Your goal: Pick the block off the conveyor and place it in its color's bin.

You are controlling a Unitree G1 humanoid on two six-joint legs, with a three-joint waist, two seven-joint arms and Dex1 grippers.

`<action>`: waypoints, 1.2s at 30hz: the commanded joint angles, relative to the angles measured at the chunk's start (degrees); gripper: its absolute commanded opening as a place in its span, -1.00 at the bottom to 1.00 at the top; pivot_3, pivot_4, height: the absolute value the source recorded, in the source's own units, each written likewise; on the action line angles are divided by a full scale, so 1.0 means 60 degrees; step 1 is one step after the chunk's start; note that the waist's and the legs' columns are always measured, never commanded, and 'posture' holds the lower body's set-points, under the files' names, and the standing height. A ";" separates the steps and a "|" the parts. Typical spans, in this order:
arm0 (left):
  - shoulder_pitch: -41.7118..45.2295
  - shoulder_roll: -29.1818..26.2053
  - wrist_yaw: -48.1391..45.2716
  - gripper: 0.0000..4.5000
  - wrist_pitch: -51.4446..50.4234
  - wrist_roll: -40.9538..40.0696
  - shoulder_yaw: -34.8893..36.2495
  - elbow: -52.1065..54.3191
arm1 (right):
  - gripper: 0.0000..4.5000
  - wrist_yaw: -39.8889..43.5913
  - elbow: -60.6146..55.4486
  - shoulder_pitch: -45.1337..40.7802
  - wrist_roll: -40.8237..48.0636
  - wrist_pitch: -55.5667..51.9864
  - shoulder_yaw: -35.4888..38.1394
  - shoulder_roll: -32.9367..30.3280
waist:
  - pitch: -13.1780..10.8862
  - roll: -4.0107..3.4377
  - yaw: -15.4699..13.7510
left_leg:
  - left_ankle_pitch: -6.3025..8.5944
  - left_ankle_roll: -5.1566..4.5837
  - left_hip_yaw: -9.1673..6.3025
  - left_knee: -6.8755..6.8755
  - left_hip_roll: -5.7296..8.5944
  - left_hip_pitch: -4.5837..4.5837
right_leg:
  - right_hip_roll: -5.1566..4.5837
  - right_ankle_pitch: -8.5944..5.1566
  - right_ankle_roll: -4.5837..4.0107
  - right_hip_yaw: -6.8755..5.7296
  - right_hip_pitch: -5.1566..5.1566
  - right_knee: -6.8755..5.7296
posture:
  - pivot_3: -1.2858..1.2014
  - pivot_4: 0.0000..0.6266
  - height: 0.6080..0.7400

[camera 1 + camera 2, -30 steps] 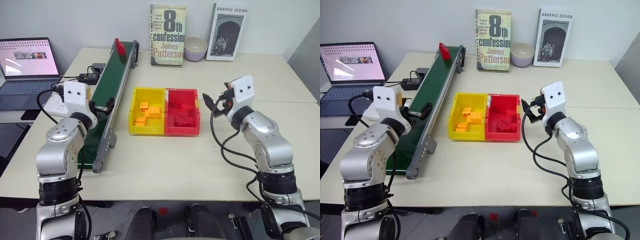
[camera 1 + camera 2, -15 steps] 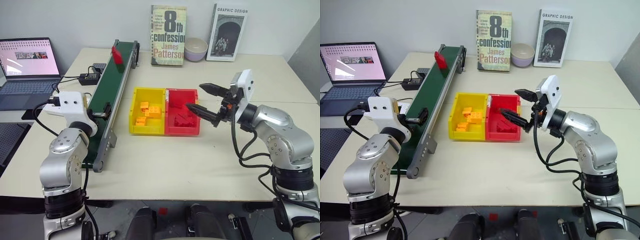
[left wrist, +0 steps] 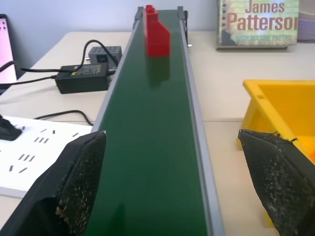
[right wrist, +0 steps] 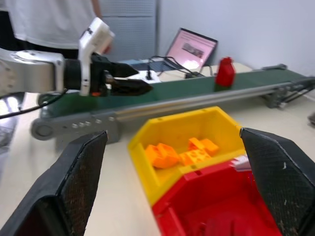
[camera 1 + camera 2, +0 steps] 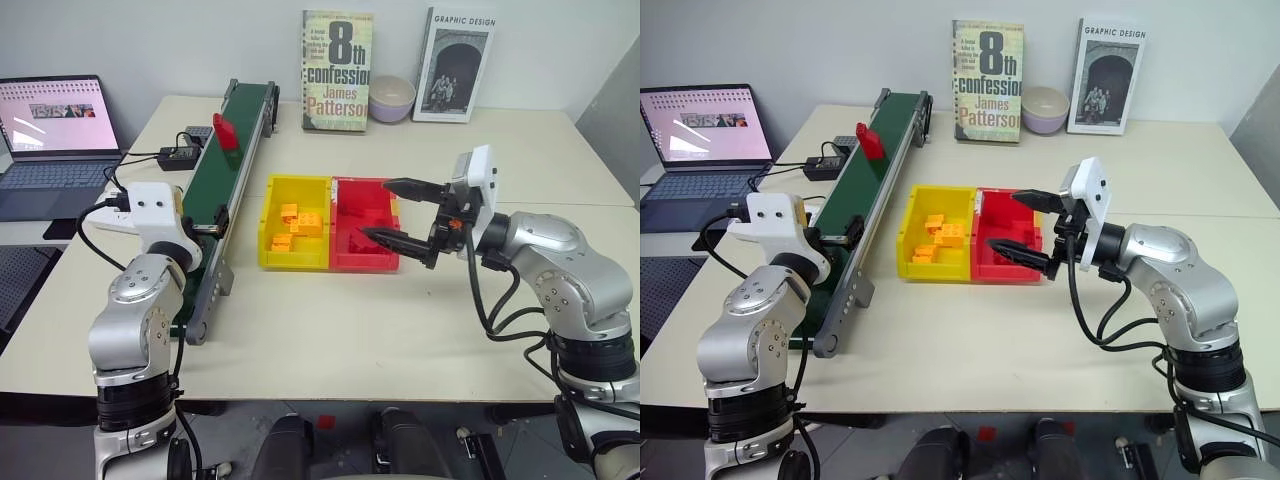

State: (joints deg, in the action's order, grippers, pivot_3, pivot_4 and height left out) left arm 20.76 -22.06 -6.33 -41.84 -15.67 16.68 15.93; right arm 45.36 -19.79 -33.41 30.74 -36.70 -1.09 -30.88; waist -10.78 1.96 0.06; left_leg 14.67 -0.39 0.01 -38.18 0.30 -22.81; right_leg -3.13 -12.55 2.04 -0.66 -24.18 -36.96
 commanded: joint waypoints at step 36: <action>0.0483 0.0731 0.1050 0.97 0.0582 0.0251 0.0453 -0.0748 | 1.00 0.0278 -0.1319 -0.0311 0.2294 -0.1351 0.0424 -0.0564 | 0.0001 0.0002 -0.0016 | 0.0000 0.0000 -0.0006 0.0000 -0.0001 -0.0005 | -0.0008 0.0000 0.0000 -0.0004 0.0000 0.0004 | 0.03 -0.52 1.00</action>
State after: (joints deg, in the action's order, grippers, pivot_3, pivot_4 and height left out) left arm 22.68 -17.73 -1.47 -39.54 -14.15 17.41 10.14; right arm 47.42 -25.72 -34.68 43.07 -44.88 -1.05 -33.57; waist -10.77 1.97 -0.04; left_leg 14.67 -0.39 -0.02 -38.18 0.29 -22.84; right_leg -3.18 -12.55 2.04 -0.69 -24.18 -36.94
